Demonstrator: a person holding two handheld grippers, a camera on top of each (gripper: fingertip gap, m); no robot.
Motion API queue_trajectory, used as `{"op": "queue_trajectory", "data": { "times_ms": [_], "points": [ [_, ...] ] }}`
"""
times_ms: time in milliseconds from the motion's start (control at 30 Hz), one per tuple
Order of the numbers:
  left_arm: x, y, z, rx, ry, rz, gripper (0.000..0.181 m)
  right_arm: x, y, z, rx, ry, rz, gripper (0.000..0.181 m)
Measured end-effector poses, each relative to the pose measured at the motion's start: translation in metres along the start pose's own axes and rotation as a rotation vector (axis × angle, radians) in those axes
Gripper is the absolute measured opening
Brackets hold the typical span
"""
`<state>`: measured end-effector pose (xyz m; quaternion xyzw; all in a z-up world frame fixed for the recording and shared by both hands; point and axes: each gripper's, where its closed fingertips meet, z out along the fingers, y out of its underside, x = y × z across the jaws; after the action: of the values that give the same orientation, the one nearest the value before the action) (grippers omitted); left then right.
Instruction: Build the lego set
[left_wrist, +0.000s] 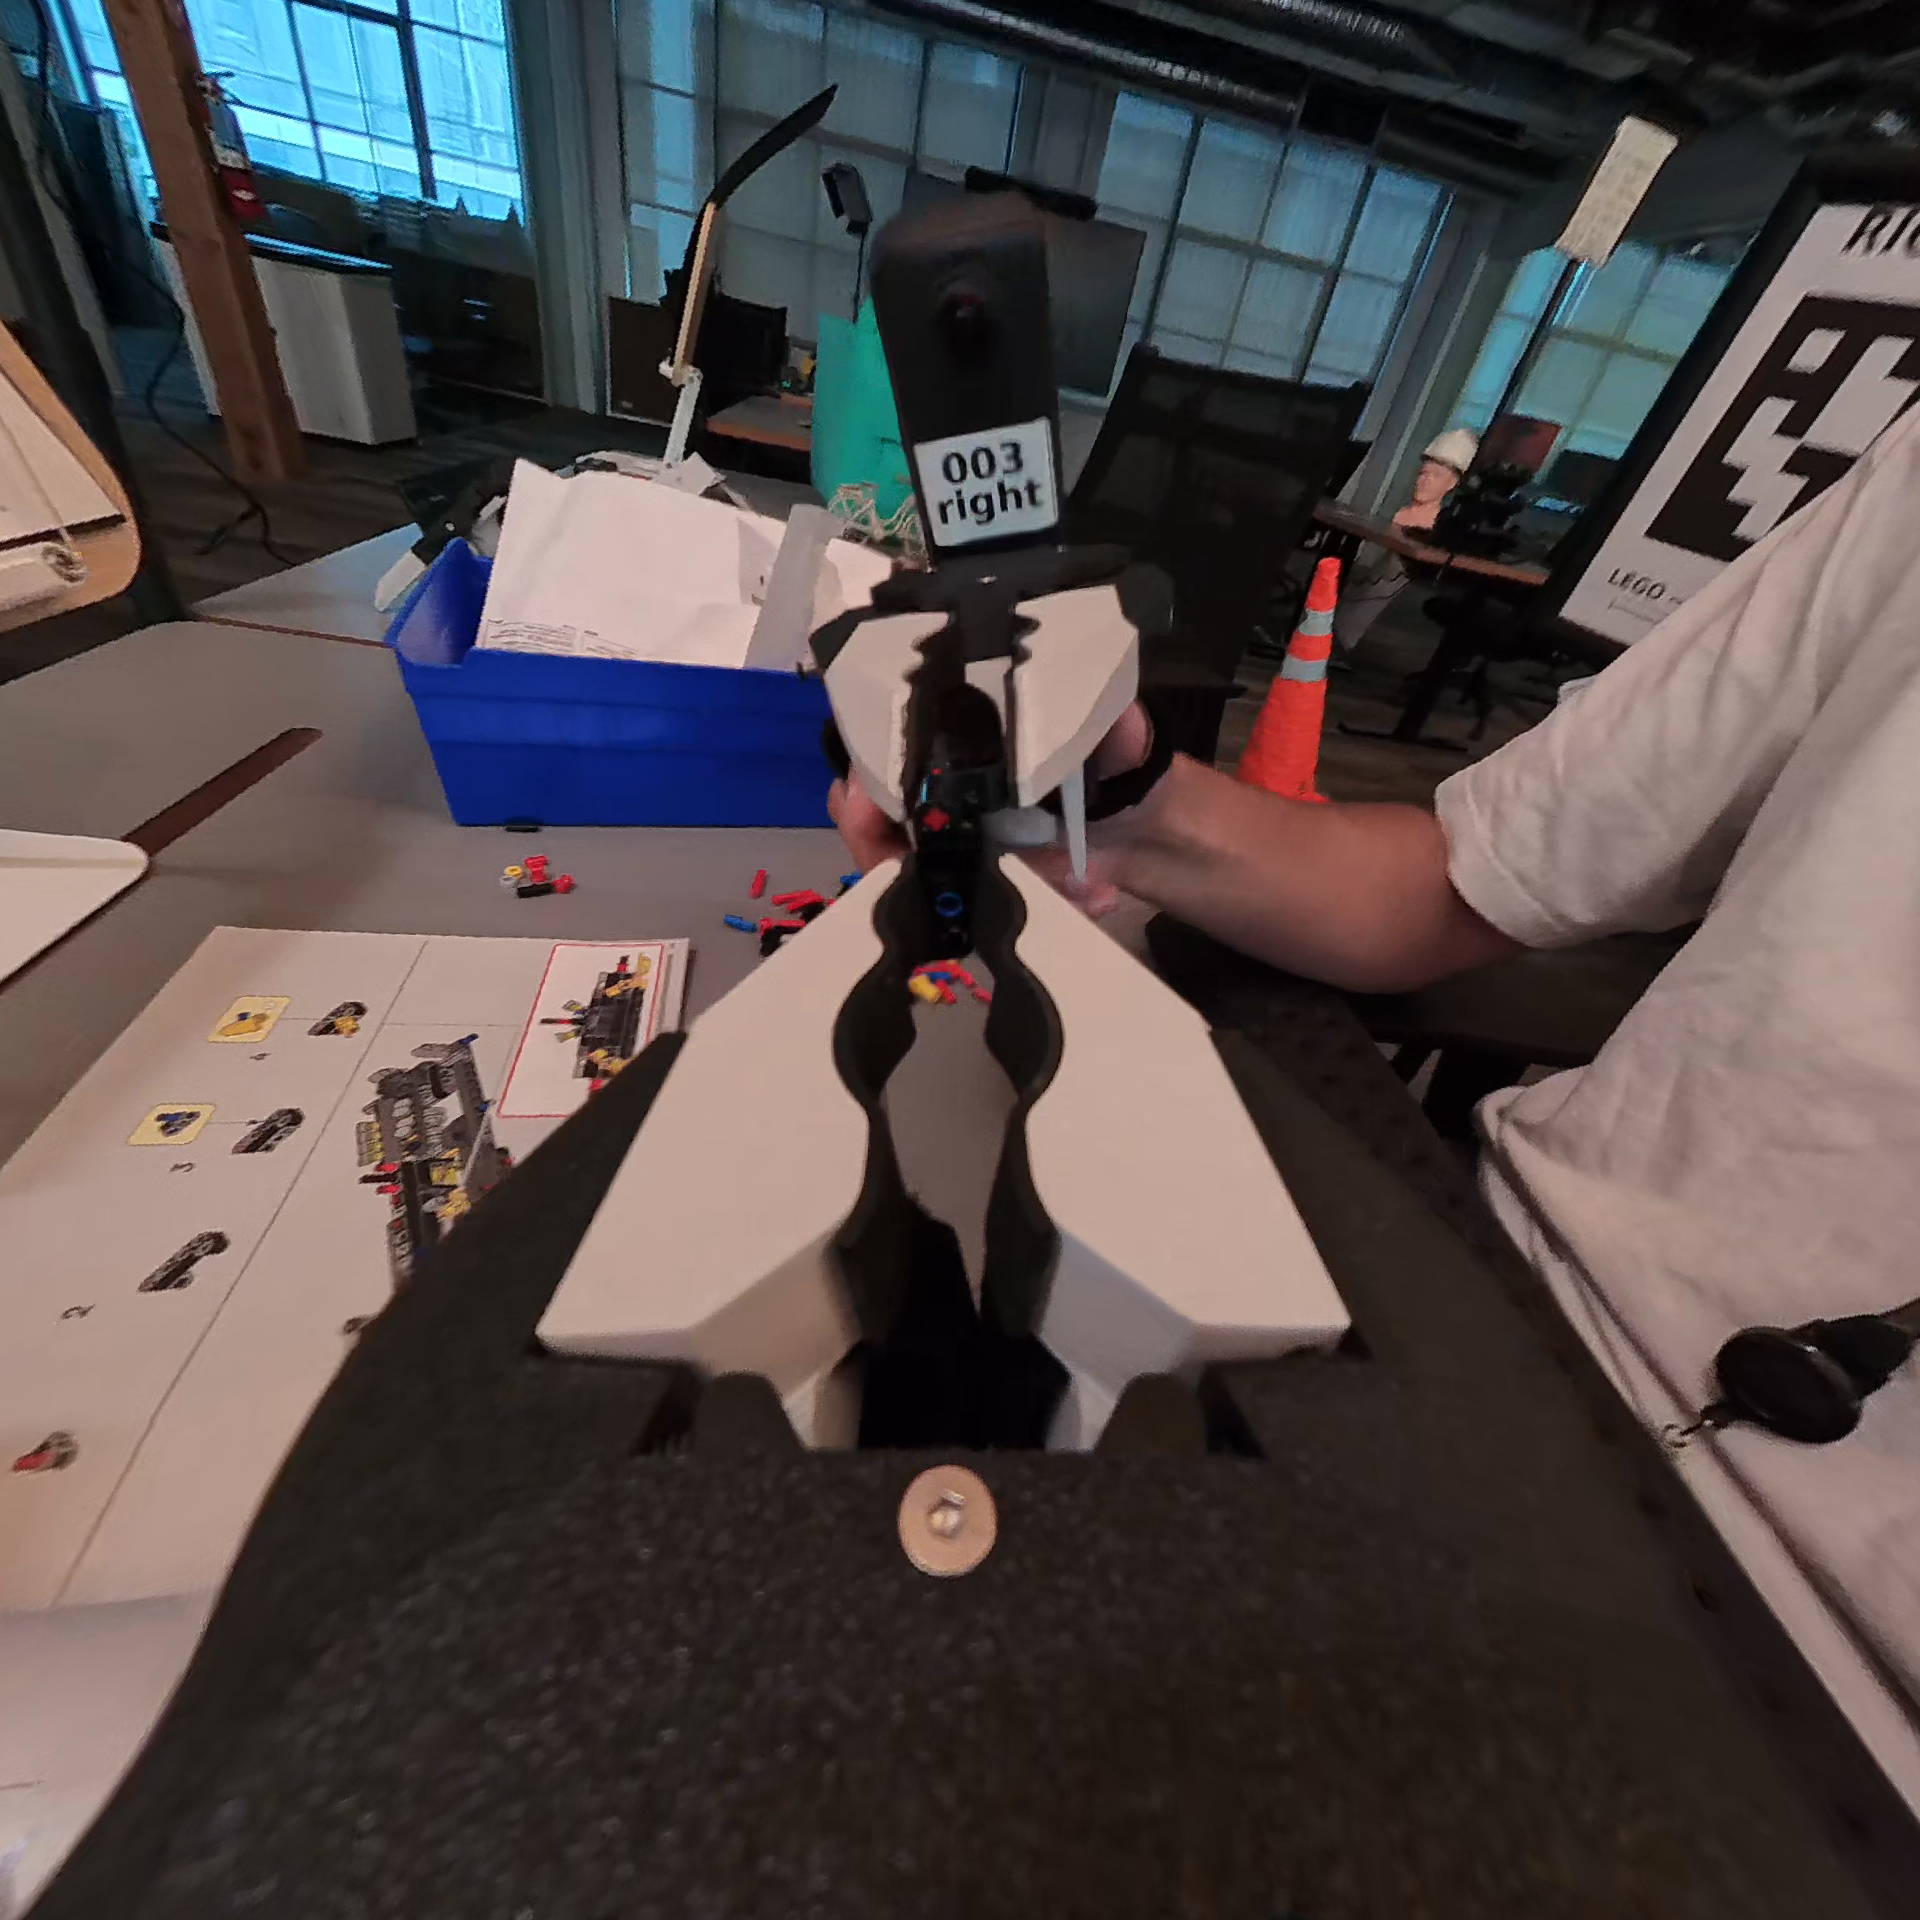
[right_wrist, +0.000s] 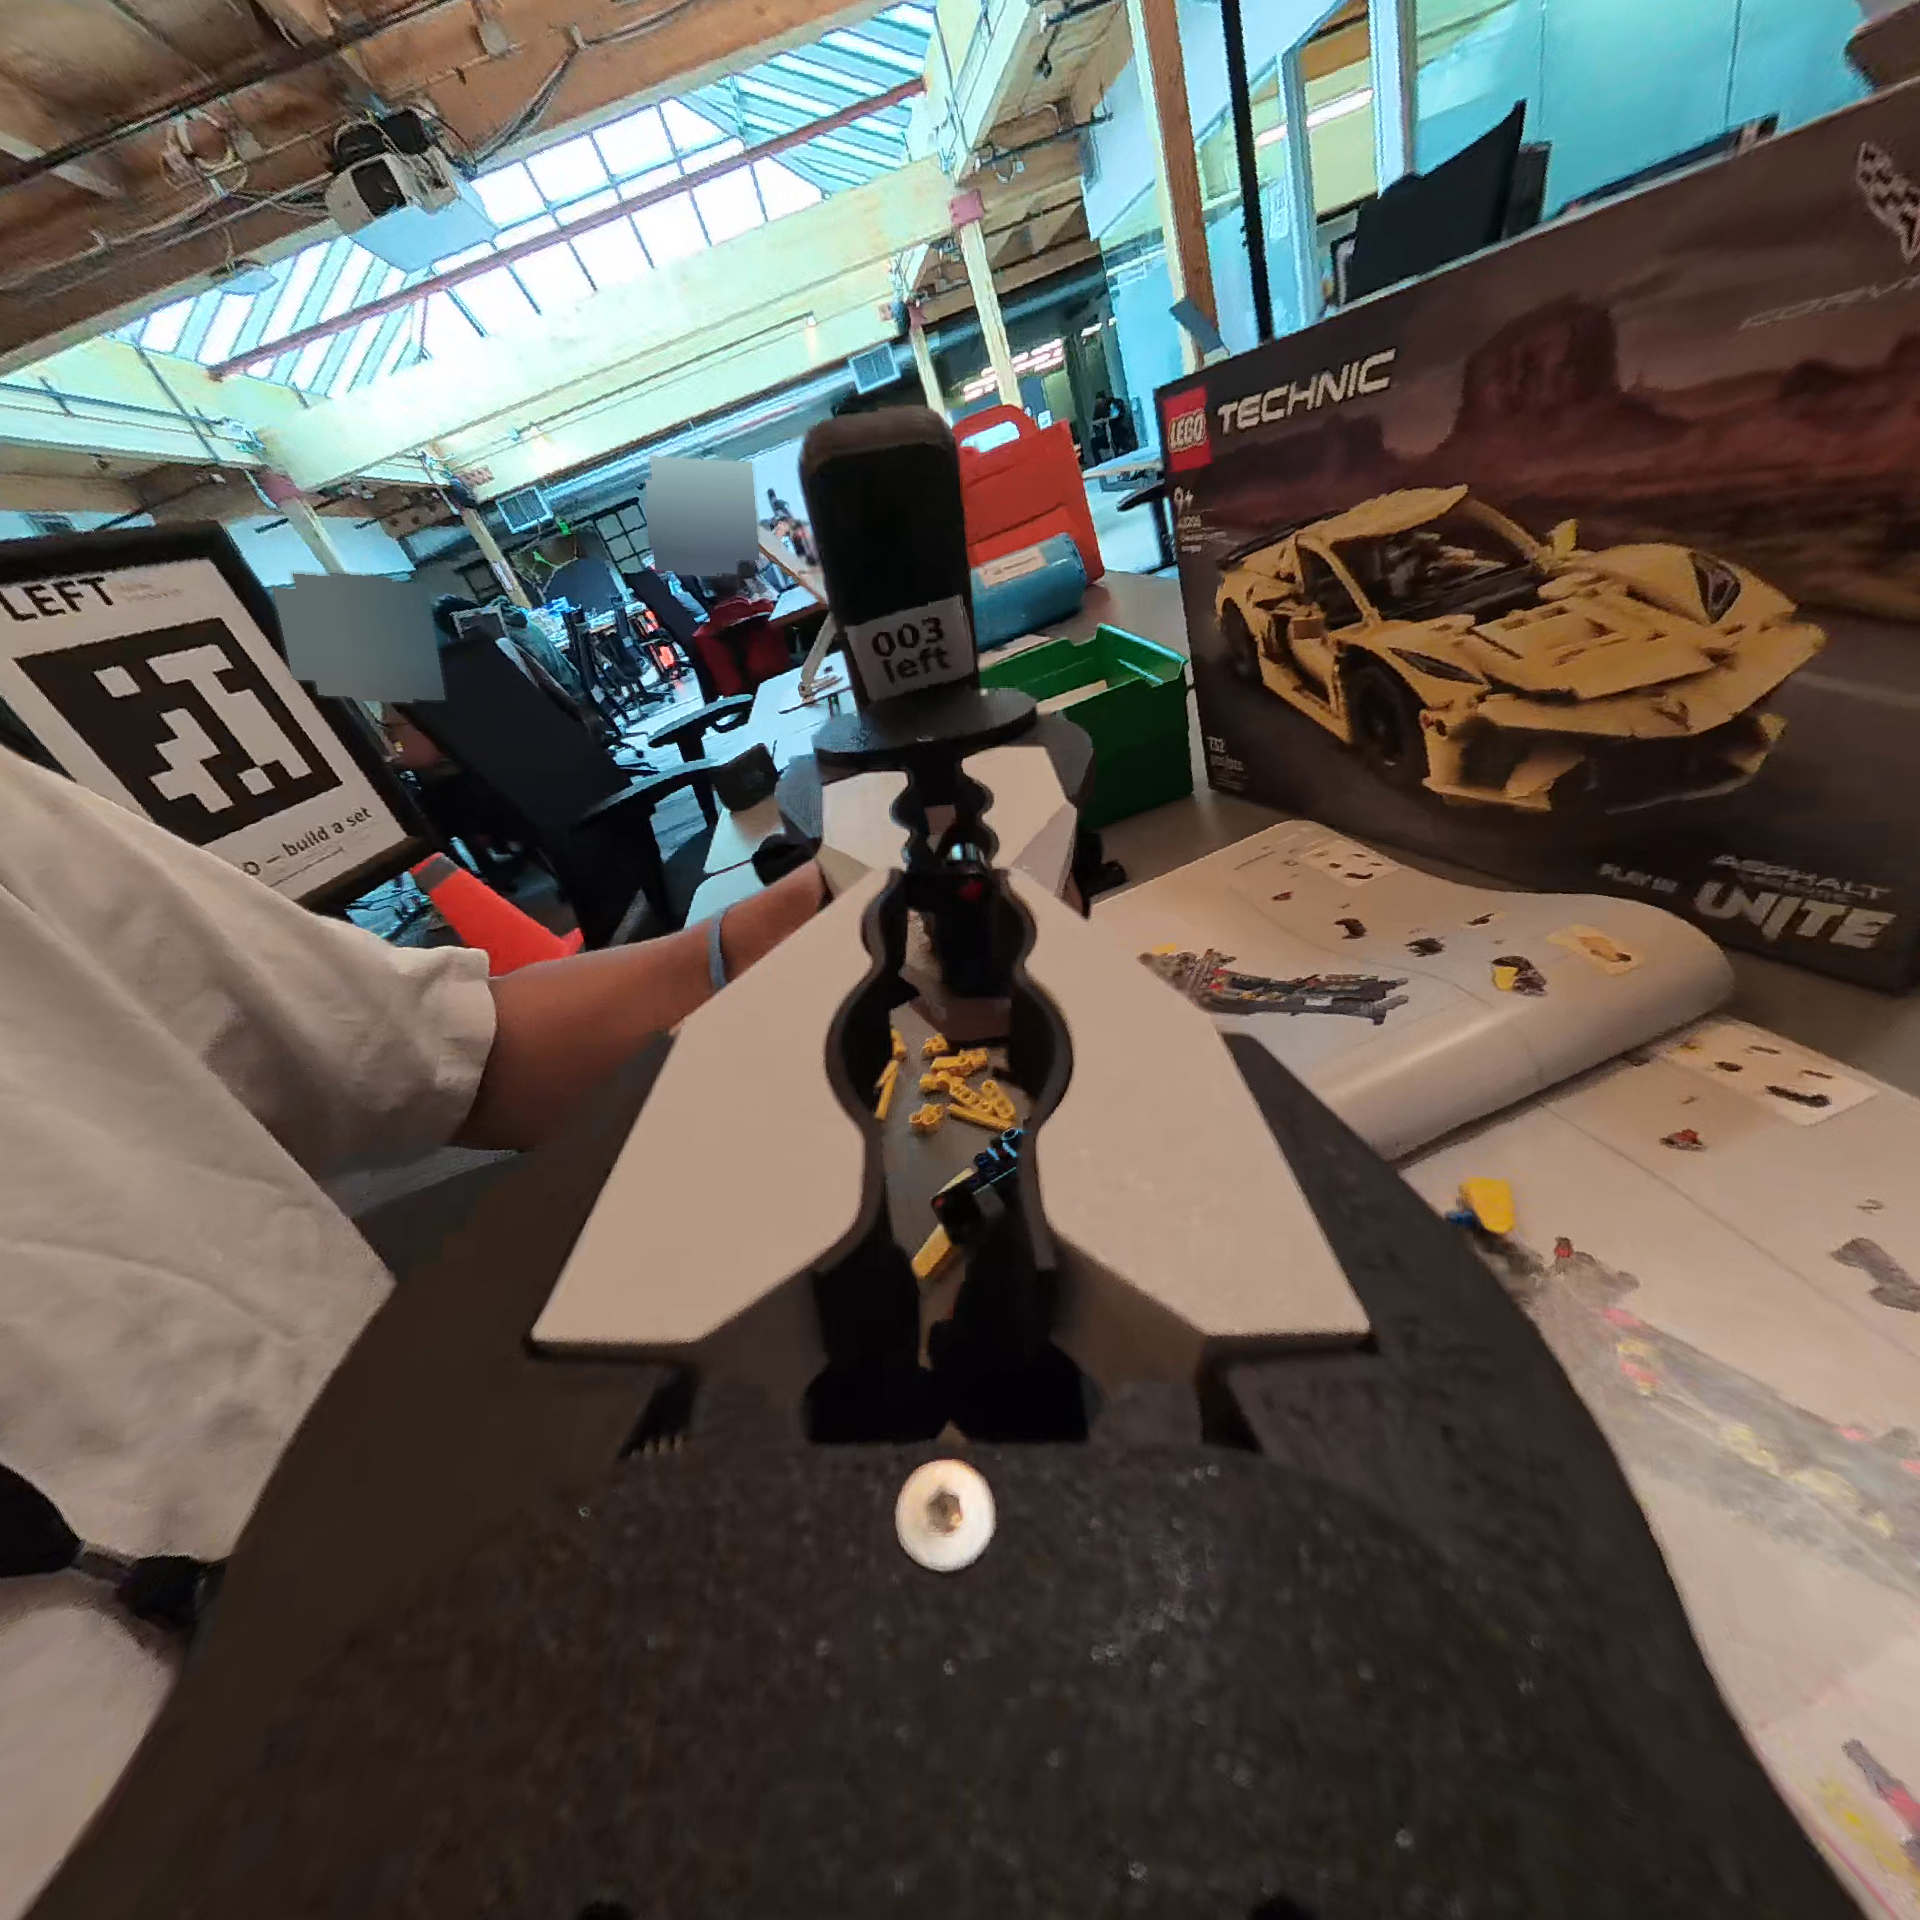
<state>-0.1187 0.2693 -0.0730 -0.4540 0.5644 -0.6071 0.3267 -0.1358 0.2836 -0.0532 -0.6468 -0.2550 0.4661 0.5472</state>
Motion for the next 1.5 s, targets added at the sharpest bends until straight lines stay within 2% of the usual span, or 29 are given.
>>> {"op": "queue_trajectory", "data": {
  "times_ms": [67,200,333,467,567,667,767,900,1033,1167,1233,1333,1400,1500],
  "points": [
    [-0.005,0.004,0.001,-0.036,-0.049,0.031,0.007,0.004,0.004,-0.001,-0.026,0.013,0.011,0.014],
    [-0.008,0.006,0.005,-0.057,-0.088,0.046,0.010,0.006,0.010,-0.003,-0.065,0.111,-0.232,0.014],
    [-0.001,0.003,0.004,-0.016,-0.026,0.010,0.007,-0.001,0.007,-0.002,-0.060,0.073,-0.193,0.014],
    [0.002,0.002,0.004,-0.008,-0.029,0.041,0.006,-0.005,0.006,-0.001,-0.040,0.054,-0.182,0.014],
    [0.002,0.002,0.000,-0.012,-0.073,0.084,0.009,-0.007,0.007,0.002,-0.075,0.121,-0.320,0.014],
    [-0.008,0.010,-0.006,-0.055,-0.220,0.165,0.016,-0.001,0.016,0.005,-0.192,0.237,-0.520,0.014],
    [-0.021,0.016,-0.015,-0.116,-0.426,0.323,0.019,0.008,0.023,0.007,-0.290,0.359,-0.687,0.014],
    [-0.034,0.013,-0.029,-0.188,-0.692,0.572,0.019,0.018,0.023,0.014,-0.284,0.484,-0.754,0.015],
    [-0.041,0.008,-0.033,-0.183,-0.767,0.596,0.019,0.025,0.018,0.016,-0.218,0.508,-0.651,0.014],
    [-0.046,0.009,-0.033,-0.235,-0.878,0.720,0.017,0.032,0.018,0.015,-0.145,0.496,-0.446,0.014],
    [-0.047,0.007,-0.033,-0.260,-0.938,0.794,0.015,0.033,0.017,0.014,-0.104,0.460,-0.348,0.014],
    [-0.050,0.010,-0.032,-0.319,-0.994,0.875,0.024,0.032,0.018,0.016,-0.058,0.383,-0.144,0.013],
    [-0.053,0.010,-0.033,-0.350,-1.048,0.926,0.021,0.028,0.023,0.021,-0.043,0.322,-0.020,0.013],
    [-0.057,0.008,-0.039,-0.384,-1.106,0.938,0.017,0.031,0.024,0.021,-0.041,0.337,0.003,0.013]
  ]
}}
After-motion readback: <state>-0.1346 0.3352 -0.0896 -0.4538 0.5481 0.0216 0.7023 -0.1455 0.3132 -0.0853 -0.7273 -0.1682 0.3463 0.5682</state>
